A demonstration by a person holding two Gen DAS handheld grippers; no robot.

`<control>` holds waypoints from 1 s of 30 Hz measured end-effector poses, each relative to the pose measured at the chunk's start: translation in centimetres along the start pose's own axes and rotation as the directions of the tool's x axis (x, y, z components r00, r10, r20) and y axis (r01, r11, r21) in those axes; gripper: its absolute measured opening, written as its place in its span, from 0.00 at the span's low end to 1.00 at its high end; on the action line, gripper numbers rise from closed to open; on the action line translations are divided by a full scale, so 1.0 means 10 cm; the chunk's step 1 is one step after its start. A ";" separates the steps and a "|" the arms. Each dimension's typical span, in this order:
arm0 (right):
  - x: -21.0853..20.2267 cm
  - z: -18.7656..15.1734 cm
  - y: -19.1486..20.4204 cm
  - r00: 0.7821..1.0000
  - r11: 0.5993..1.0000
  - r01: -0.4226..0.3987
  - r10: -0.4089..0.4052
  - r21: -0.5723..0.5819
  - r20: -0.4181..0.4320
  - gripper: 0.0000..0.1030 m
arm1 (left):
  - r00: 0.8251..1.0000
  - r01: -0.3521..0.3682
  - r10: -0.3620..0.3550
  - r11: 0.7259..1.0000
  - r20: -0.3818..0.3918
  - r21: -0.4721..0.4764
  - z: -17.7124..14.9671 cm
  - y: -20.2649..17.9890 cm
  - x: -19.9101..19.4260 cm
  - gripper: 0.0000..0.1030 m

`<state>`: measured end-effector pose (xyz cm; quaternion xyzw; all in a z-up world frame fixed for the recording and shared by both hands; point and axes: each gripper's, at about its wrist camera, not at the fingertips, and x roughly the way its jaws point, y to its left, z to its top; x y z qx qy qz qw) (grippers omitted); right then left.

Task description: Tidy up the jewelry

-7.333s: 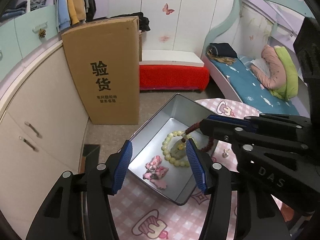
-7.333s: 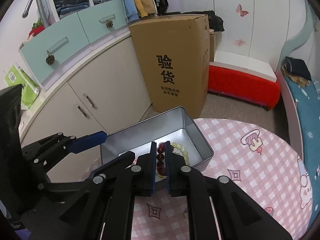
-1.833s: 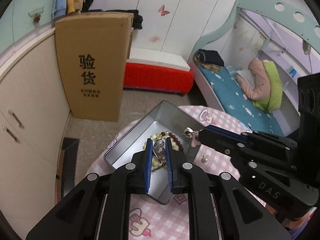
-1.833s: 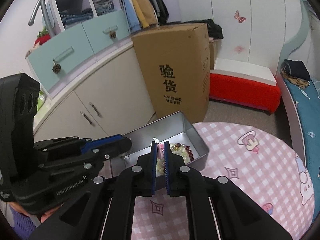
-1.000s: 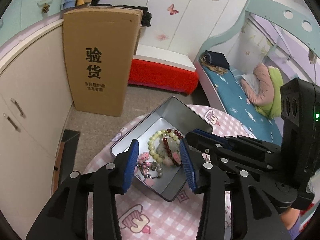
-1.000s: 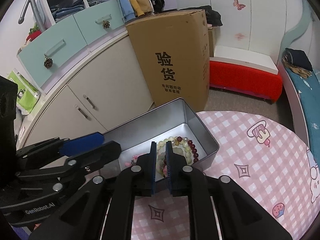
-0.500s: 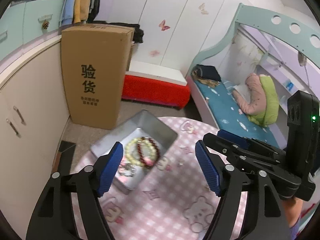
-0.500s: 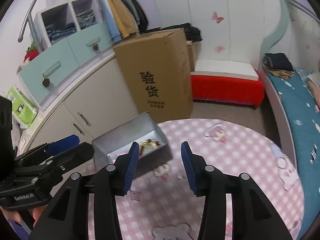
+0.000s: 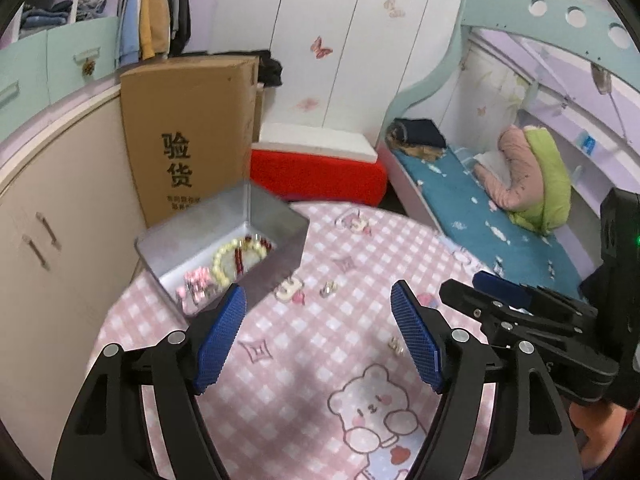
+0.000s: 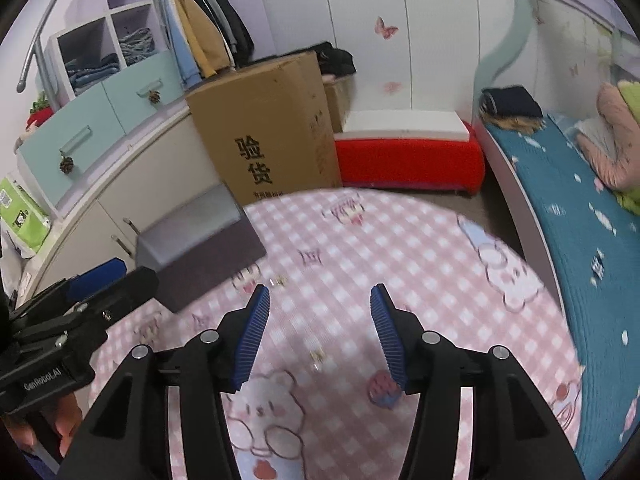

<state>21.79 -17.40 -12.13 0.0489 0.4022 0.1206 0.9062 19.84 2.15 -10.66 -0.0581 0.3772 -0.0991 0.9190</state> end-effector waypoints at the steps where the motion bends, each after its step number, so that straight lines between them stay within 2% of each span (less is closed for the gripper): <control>1: 0.03 -0.05 0.00 1.000 1.000 0.001 -0.001 0.000 -0.011 0.50 | 1.000 -0.010 0.010 1.000 -0.013 -0.005 -0.05 0.00 0.03 0.71; 9: 0.48 -0.39 0.04 0.992 0.999 0.013 -0.017 -0.037 -0.123 0.50 | 0.997 -0.046 0.043 0.998 -0.071 -0.033 -0.26 0.11 0.18 0.71; 15: 0.60 -0.52 0.14 0.991 0.994 0.031 -0.044 -0.105 -0.125 0.49 | 0.995 -0.046 0.039 0.997 -0.096 -0.065 -0.29 0.20 0.26 0.71; 16: 0.61 -0.53 0.17 0.991 0.991 0.042 -0.057 -0.126 -0.118 0.44 | 0.994 -0.048 0.042 0.997 -0.098 -0.061 -0.29 0.20 0.27 0.71; 17: 0.61 -0.55 0.19 0.991 0.987 0.067 -0.084 -0.149 -0.108 0.33 | 0.994 -0.050 0.044 0.997 -0.101 -0.058 -0.28 0.20 0.29 0.71; 18: 0.60 -0.57 0.20 0.989 0.981 0.095 -0.112 -0.172 -0.095 0.28 | 0.994 -0.049 0.043 0.997 -0.102 -0.055 -0.28 0.19 0.29 0.71; 19: 0.59 -0.58 0.20 0.991 0.982 0.081 -0.098 -0.172 -0.094 0.17 | 0.994 -0.047 0.041 0.997 -0.104 -0.054 -0.28 0.18 0.30 0.71; 20: 0.58 -0.58 0.17 0.991 0.983 0.079 -0.095 -0.164 -0.094 0.10 | 0.994 -0.044 0.039 0.998 -0.107 -0.051 -0.28 0.17 0.33 0.71; 30: 0.53 -0.42 -0.17 0.994 0.993 0.076 -0.083 -0.093 -0.075 0.10 | 0.993 -0.027 0.027 1.000 -0.118 0.002 -0.11 -0.07 0.73 0.71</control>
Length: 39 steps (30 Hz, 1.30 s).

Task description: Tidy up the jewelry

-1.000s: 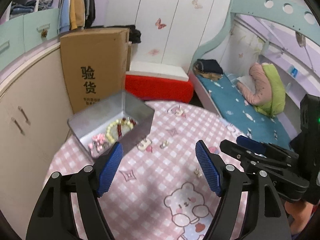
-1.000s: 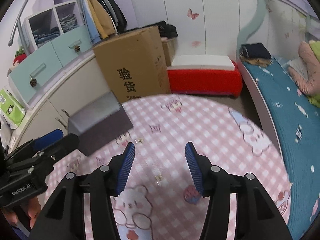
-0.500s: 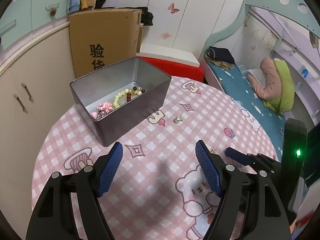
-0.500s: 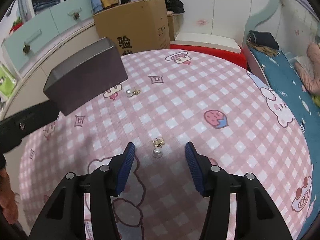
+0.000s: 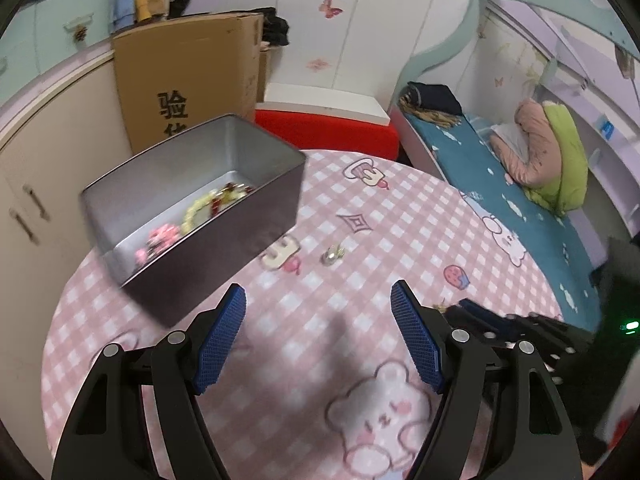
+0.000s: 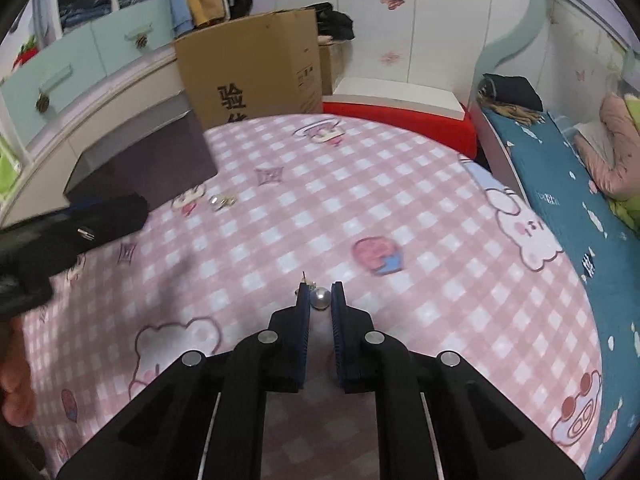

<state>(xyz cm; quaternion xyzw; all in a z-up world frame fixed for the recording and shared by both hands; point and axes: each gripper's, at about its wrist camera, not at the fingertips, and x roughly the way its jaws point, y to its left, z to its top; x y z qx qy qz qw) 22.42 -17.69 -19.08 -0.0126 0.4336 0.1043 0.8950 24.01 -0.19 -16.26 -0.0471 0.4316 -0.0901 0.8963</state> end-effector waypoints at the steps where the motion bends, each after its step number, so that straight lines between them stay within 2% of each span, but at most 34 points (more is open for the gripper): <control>1: -0.01 0.02 -0.05 1.000 1.000 0.000 0.000 0.008 0.004 0.10 | 1.000 -0.005 0.006 1.000 -0.012 0.020 0.03 -0.05 0.09 0.71; 11: -0.01 0.15 -0.24 0.998 0.997 -0.061 0.060 0.048 0.024 0.10 | 0.997 -0.060 0.065 0.992 -0.039 0.115 0.20 -0.22 0.51 0.69; 12: -0.01 0.16 -0.24 0.997 0.996 -0.069 0.068 0.050 0.026 0.10 | 0.997 -0.062 0.068 0.990 -0.042 0.123 0.21 -0.23 0.54 0.63; 13: -0.01 0.17 -0.25 0.997 0.996 -0.075 0.073 0.053 0.028 0.10 | 0.996 -0.060 0.067 0.990 -0.050 0.131 0.22 -0.23 0.57 0.52; 16: -0.03 0.18 -0.25 0.996 0.995 -0.087 0.085 0.056 0.036 0.10 | 0.994 -0.054 0.067 0.989 -0.092 0.139 0.21 -0.21 0.68 0.34; 26: -0.04 0.19 -0.26 0.995 0.993 -0.098 0.096 0.070 0.031 0.10 | 0.994 -0.065 0.081 0.982 -0.080 0.178 0.19 -0.24 0.71 0.30; 30: -0.02 0.18 -0.24 0.996 0.994 -0.088 0.086 0.071 0.023 0.10 | 0.991 -0.102 0.116 0.975 -0.061 0.199 0.18 -0.26 0.72 0.13; 31: -0.02 0.17 -0.24 0.996 0.994 -0.087 0.085 0.071 0.022 0.10 | 0.991 -0.103 0.117 0.974 -0.061 0.200 0.19 -0.26 0.72 0.11; 39: -0.09 0.17 -0.26 0.996 0.992 -0.088 0.086 0.089 0.027 0.10 | 0.997 -0.040 0.052 0.982 -0.061 0.186 0.14 -0.23 0.57 0.11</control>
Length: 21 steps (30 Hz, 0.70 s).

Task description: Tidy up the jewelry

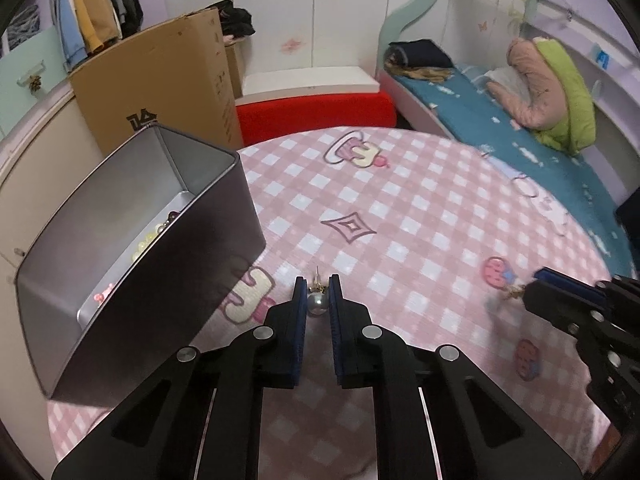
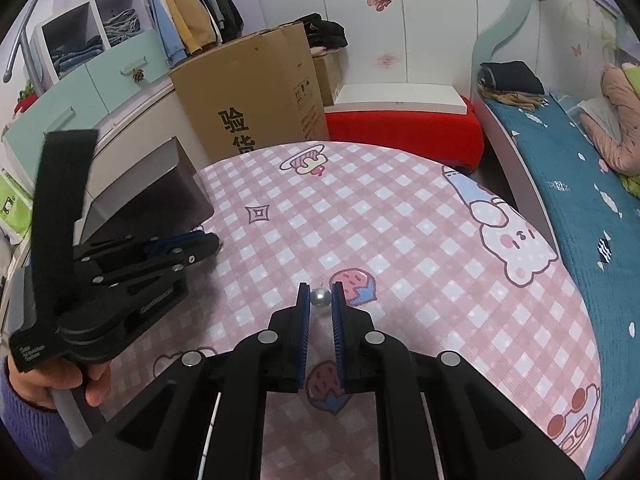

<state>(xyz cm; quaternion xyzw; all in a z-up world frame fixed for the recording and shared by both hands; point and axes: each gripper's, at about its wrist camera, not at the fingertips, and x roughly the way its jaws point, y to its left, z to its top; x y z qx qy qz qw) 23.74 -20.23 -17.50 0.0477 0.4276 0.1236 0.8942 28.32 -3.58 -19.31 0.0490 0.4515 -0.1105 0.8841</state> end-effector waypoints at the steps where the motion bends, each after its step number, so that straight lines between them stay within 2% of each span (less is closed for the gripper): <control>1: -0.03 0.01 0.01 1.000 1.000 0.001 -0.001 0.001 0.004 0.10 | 1.000 0.019 -0.019 1.000 0.008 -0.003 -0.01 0.00 -0.06 0.11; 7: -0.23 0.11 0.05 0.999 1.000 -0.022 0.022 0.009 0.037 0.10 | 0.990 0.131 -0.129 0.991 0.062 -0.024 -0.01 0.11 -0.48 0.11; 14: -0.44 0.23 0.13 0.995 0.997 -0.071 0.069 0.025 0.070 0.10 | 0.952 0.286 -0.276 0.956 0.132 -0.065 0.03 0.35 -0.99 0.11; 18: -0.55 0.33 0.29 0.992 0.997 -0.080 0.080 0.000 0.094 0.10 | 0.933 0.327 -0.310 0.943 0.185 -0.069 0.07 0.52 -1.27 0.11; 21: -0.59 0.41 0.41 0.990 0.995 -0.102 0.103 -0.013 0.100 0.10 | 0.932 0.316 -0.292 0.945 0.216 -0.081 0.13 0.70 -1.41 0.11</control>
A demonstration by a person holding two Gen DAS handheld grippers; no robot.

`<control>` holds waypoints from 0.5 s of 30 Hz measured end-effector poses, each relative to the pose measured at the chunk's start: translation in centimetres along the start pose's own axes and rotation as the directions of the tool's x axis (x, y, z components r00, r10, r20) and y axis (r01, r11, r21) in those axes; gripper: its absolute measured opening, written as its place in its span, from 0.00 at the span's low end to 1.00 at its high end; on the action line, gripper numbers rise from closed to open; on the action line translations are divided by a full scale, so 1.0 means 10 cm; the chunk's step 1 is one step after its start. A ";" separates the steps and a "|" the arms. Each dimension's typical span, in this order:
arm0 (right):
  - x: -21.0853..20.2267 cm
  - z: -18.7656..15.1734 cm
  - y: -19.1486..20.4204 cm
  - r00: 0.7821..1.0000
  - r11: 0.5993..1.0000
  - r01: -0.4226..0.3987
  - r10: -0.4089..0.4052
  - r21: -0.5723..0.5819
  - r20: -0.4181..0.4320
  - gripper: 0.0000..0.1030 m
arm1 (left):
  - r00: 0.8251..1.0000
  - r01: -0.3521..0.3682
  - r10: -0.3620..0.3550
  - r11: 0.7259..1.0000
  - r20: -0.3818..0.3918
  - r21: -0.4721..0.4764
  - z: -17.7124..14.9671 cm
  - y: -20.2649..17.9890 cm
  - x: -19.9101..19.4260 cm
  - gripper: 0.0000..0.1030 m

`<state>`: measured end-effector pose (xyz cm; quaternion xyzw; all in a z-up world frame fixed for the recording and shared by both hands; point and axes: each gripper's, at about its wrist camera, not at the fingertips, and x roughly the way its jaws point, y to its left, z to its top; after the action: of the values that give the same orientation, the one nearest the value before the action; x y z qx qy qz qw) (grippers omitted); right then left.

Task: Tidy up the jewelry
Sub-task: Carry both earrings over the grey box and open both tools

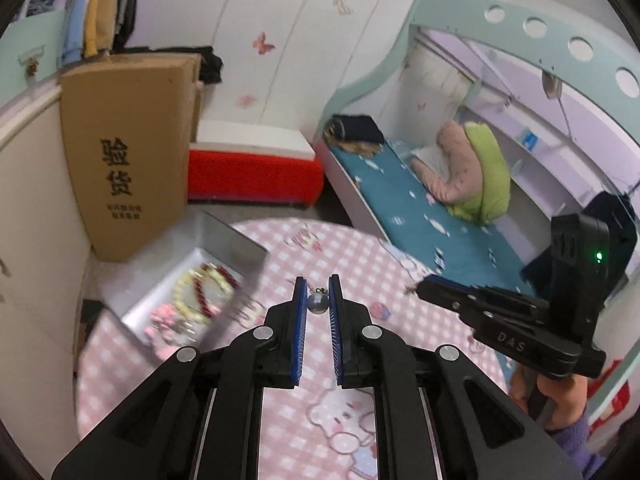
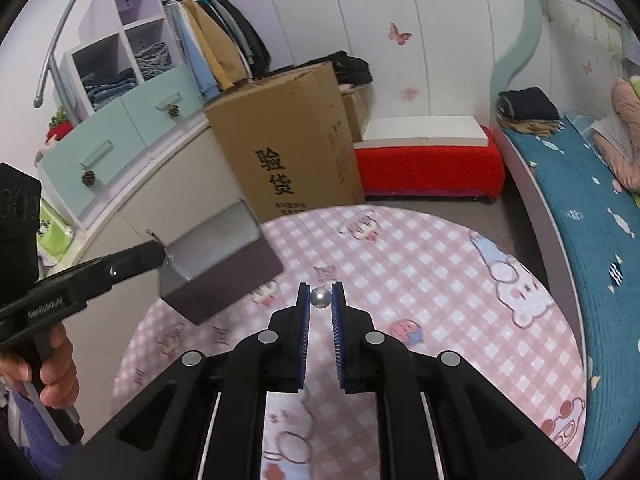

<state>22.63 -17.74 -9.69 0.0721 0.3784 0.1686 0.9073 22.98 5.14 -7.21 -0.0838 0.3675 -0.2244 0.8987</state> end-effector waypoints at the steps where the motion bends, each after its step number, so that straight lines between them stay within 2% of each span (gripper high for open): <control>1: 0.00 0.02 0.04 1.000 1.000 0.000 0.000 -0.007 0.004 0.10 | 1.000 -0.014 0.014 1.000 0.010 -0.004 0.04 0.06 -0.05 0.11; 3: 0.02 0.10 0.16 1.000 1.000 -0.007 0.007 -0.023 0.008 0.10 | 0.999 -0.029 0.030 0.999 0.017 -0.017 0.08 0.18 -0.12 0.11; 6: 0.10 0.19 0.31 1.000 0.999 -0.031 0.031 -0.038 -0.002 0.10 | 0.999 -0.043 0.043 0.997 -0.014 -0.067 0.12 0.42 -0.12 0.11; 12: 0.45 0.36 0.73 0.996 0.993 -0.082 0.078 -0.083 -0.051 0.10 | 0.994 -0.070 0.056 0.987 -0.098 -0.141 0.04 0.85 0.10 0.11; 15: 0.65 0.40 0.91 0.993 0.991 -0.093 0.085 -0.099 -0.079 0.10 | 0.990 -0.081 0.062 0.985 -0.130 -0.149 -0.01 0.99 0.21 0.11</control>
<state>27.44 -6.90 -8.77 0.0360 0.3992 0.2307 0.8866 27.60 12.90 -11.68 -0.1254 0.4420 -0.1677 0.8722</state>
